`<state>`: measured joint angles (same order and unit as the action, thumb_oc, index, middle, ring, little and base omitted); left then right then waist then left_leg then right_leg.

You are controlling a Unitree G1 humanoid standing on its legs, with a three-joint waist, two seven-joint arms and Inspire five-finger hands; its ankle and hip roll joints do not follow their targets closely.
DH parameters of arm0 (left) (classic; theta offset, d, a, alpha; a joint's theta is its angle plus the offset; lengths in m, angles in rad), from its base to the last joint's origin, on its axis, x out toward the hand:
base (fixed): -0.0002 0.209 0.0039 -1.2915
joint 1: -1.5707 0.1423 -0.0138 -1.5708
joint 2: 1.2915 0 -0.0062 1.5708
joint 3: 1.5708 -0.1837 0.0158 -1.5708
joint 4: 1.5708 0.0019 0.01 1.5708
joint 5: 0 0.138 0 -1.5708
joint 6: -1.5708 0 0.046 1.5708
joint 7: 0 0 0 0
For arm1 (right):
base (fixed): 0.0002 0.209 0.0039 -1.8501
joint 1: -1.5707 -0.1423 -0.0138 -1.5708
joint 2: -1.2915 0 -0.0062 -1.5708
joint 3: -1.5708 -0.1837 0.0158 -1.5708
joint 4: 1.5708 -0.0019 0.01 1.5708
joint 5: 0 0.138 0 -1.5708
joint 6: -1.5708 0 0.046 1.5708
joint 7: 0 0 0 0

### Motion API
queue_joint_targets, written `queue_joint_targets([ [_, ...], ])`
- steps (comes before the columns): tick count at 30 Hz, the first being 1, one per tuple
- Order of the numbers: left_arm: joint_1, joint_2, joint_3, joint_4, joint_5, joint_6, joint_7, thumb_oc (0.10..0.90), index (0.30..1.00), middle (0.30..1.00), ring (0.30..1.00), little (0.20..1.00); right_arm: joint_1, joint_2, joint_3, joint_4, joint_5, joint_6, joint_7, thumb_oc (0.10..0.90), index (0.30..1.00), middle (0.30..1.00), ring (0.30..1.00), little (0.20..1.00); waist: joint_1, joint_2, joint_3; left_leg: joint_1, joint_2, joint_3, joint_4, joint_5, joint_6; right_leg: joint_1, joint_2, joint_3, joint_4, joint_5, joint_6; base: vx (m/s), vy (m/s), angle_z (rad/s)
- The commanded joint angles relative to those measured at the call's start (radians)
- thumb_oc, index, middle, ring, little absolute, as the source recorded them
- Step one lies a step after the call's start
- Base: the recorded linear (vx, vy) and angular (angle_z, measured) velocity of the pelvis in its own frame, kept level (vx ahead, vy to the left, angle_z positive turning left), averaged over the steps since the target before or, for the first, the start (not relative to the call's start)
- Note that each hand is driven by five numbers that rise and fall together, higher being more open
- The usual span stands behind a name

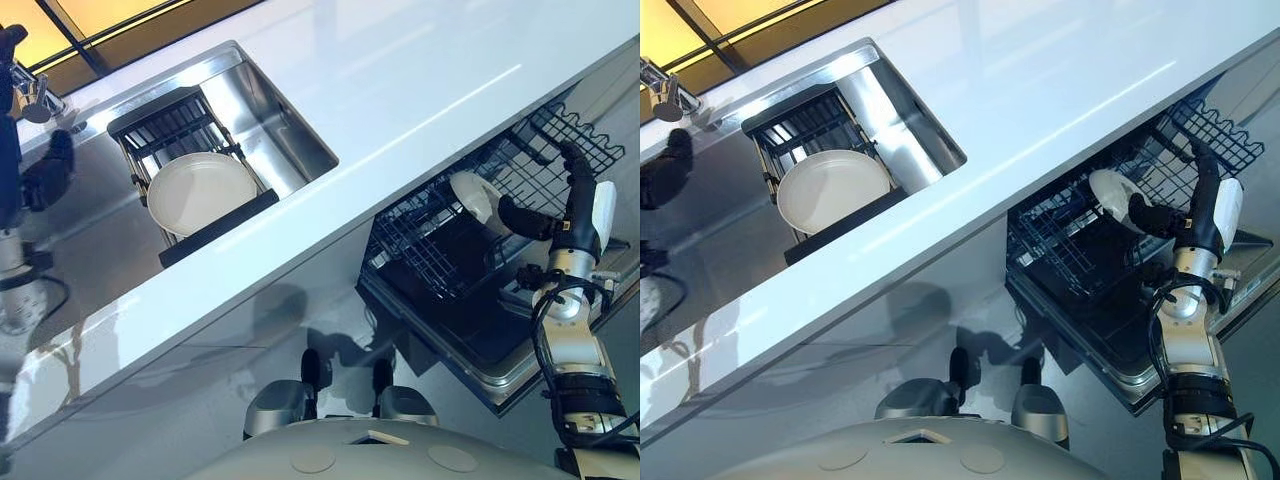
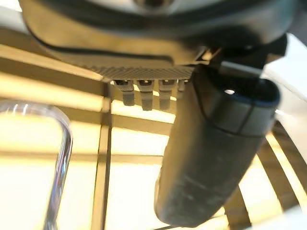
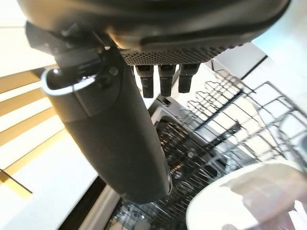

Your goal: Pick up plates and place into dishwasher.

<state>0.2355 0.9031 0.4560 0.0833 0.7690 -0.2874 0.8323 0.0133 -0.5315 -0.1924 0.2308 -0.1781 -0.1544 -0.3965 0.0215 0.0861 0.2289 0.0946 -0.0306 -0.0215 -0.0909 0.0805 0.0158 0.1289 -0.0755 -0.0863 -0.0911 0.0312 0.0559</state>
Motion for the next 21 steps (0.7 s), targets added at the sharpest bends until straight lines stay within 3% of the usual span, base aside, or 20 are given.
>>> queue_joint_targets([
  [1,0.026,0.092,0.138,0.104,0.089,0.105,0.121,0.800,0.900,0.900,0.900,0.900,-0.024,-0.115,-0.040,-0.055,0.008,-0.102,-0.016,0.800,0.900,0.900,0.900,0.900,0.001,0.011,-0.135,0.030,-0.047,0.021,0.004,-0.141,0.015,-0.052,0.052,-0.044,0.093,-0.133,0.012,0.00,0.000,0.00],
  [4,0.072,0.074,0.128,0.124,0.170,0.121,0.110,0.800,0.900,0.900,0.900,0.900,-0.014,-0.111,-0.040,-0.060,0.008,-0.092,-0.014,0.800,0.900,0.900,0.900,0.900,0.007,0.009,-0.133,0.038,-0.050,0.018,0.005,-0.152,0.017,-0.045,0.048,-0.052,0.097,-0.144,0.016,0.02,-0.002,0.02],
  [10,0.102,0.066,0.048,0.136,0.305,0.101,-0.018,0.800,0.900,0.900,0.900,0.900,-0.010,-0.105,-0.028,-0.060,0.012,-0.093,-0.019,0.800,0.900,0.900,0.900,0.900,0.013,0.011,-0.127,0.036,-0.052,0.017,0.006,-0.149,0.015,-0.049,0.043,-0.068,0.106,-0.142,0.022,-0.02,-0.002,0.06],
  [21,0.059,0.076,-0.059,0.189,0.204,-0.015,-0.042,0.800,0.900,0.900,0.900,0.900,-0.015,-0.099,0.011,-0.018,0.012,-0.127,-0.015,0.800,0.900,0.900,0.900,0.900,0.011,0.013,-0.131,0.038,-0.050,0.020,0.005,-0.149,0.015,-0.050,0.045,-0.077,0.109,-0.141,0.027,-0.01,0.002,0.03],
])
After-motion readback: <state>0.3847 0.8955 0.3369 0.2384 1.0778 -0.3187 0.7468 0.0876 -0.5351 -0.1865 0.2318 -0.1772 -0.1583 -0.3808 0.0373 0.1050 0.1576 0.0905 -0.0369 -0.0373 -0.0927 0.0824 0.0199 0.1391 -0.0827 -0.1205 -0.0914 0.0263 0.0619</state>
